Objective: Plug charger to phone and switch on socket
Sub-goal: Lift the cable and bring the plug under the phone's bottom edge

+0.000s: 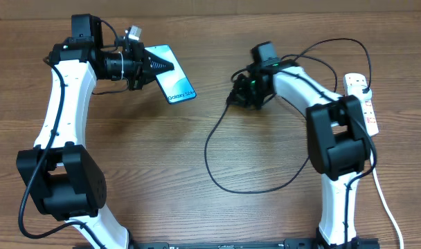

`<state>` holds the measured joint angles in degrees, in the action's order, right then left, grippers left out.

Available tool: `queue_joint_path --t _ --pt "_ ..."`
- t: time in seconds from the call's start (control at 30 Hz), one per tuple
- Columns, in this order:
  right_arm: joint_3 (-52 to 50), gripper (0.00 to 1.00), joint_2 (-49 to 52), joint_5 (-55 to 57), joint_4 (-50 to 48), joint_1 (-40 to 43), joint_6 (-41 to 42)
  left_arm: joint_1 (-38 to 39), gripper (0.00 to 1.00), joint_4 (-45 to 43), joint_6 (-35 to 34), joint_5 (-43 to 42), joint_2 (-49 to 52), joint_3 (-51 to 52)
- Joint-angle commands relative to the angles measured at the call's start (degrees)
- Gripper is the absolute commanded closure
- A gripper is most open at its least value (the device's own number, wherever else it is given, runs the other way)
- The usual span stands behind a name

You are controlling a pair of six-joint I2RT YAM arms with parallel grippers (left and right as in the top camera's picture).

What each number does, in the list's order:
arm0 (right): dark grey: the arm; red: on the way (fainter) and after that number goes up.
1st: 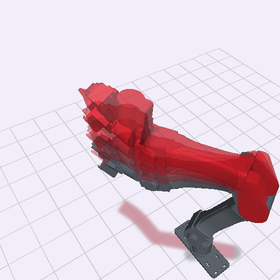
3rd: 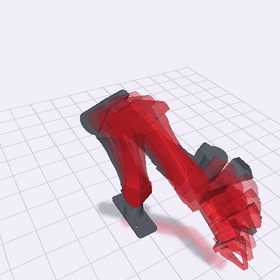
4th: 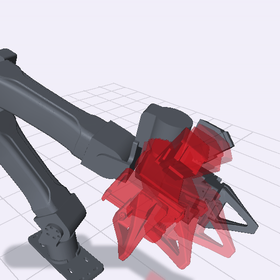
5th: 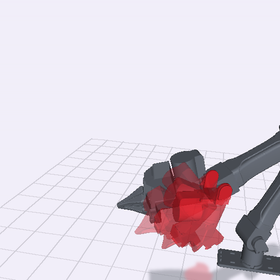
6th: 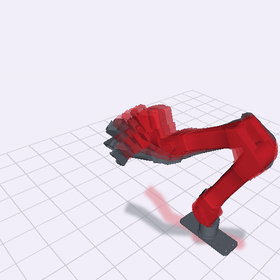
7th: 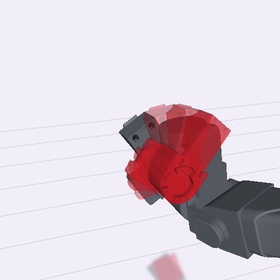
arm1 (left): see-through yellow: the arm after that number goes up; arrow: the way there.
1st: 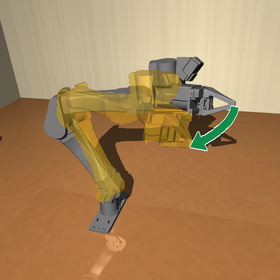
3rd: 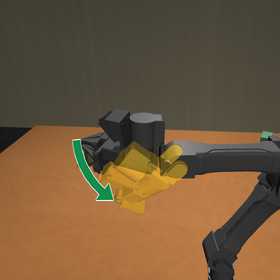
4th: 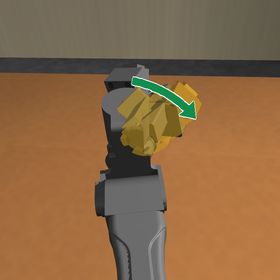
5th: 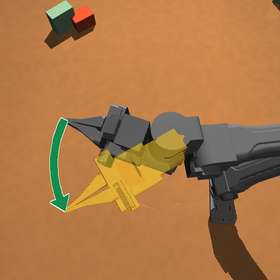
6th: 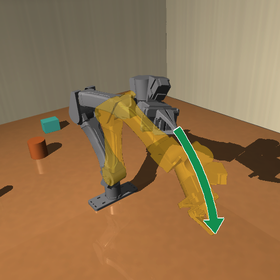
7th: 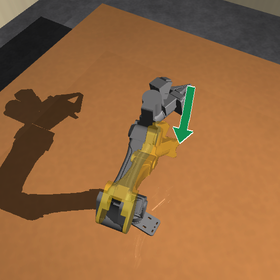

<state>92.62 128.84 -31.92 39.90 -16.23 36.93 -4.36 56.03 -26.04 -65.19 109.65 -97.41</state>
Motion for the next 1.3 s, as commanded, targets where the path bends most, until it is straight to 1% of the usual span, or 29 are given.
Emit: queue_joint_path --t 0.0,0.13,0.23,0.4,0.6,0.77,0.9,1.13,1.27 --pt "-0.2 0.96 -8.0 -12.6 1.4 1.5 -16.8 0.1 0.96 -3.7 3.6 -15.8 -0.2 -0.2" --pt "-0.3 0.96 -14.6 -14.4 7.2 1.4 -25.4 0.1 0.96 -7.9 2.9 -23.1 -0.2 -0.2" --pt "-0.3 0.96 -19.2 -14.7 11.4 0.3 -29.4 0.0 0.96 -8.9 2.6 -25.0 -0.2 -0.2" --pt "-0.3 0.96 -25.5 -14.3 16.6 -1.2 -31.0 -1.1 0.96 -9.0 2.2 -25.4 -0.2 -0.2" --pt "-0.3 0.96 -30.3 -14.0 21.8 -3.6 -33.6 -2.4 0.96 -9.0 1.3 -25.4 -0.2 -0.2" --pt "-0.3 0.96 -33.6 -9.8 22.1 -8.6 -34.0 -2.5 0.96 -8.9 1.2 -25.4 -0.2 -0.2" --pt "-0.3 0.96 -35.2 -9.3 21.5 -12.8 -34.0 -2.0 0.96 -8.9 1.2 -25.4 -0.2 -0.2" --pt "-0.3 0.96 -35.3 -9.3 18.7 -15.3 -33.7 -0.2 0.96 -8.9 1.4 -24.2 -0.2 -0.2" --pt "-0.3 0.96 -35.3 -9.3 16.5 -15.7 -32.2 0.6 0.96 -8.9 1.4 -24.0 -0.2 -0.2"
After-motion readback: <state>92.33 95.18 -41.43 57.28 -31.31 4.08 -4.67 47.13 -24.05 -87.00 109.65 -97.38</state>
